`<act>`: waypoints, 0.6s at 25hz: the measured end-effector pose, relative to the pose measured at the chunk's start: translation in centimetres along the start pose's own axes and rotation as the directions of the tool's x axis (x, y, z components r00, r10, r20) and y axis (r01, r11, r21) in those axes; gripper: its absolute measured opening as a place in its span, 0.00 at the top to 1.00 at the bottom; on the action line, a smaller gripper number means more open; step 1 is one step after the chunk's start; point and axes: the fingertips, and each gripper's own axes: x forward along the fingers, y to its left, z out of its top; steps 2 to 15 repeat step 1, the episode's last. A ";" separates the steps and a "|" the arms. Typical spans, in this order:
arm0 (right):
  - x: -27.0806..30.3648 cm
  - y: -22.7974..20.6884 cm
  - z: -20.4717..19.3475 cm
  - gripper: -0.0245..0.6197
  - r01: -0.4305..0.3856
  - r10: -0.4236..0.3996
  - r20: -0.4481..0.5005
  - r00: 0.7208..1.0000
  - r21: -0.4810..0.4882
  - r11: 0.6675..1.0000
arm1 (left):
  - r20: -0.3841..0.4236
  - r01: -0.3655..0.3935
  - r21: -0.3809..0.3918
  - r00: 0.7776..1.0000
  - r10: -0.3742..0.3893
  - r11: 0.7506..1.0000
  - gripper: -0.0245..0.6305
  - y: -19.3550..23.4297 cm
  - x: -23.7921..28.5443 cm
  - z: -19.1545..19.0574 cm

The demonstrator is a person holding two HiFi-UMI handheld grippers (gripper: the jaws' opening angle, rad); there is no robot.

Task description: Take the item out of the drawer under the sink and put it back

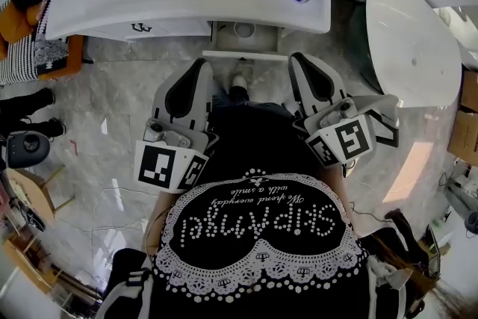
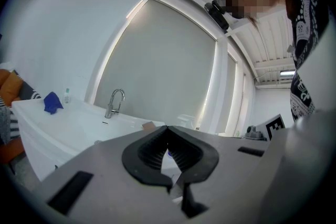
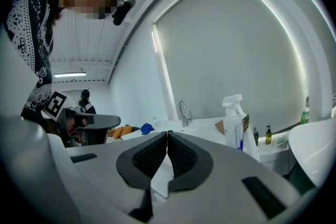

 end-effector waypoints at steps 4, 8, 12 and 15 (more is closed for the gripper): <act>0.0 0.0 0.0 0.93 0.000 0.000 -0.001 1.000 0.000 1.000 | 0.001 0.000 0.001 1.000 0.000 1.000 0.96 0.0 0.0 0.0; 0.0 0.0 0.0 0.93 0.000 0.000 -0.001 1.000 0.000 1.000 | 0.001 0.000 0.001 1.000 0.000 1.000 0.96 0.0 0.0 0.0; 0.0 0.0 0.0 0.93 0.000 0.000 -0.001 1.000 0.000 1.000 | 0.001 0.000 0.001 1.000 0.000 1.000 0.96 0.0 0.0 0.0; 0.0 0.0 0.0 0.93 0.000 0.000 -0.001 1.000 0.000 1.000 | 0.001 0.000 0.001 1.000 0.000 1.000 0.96 0.0 0.0 0.0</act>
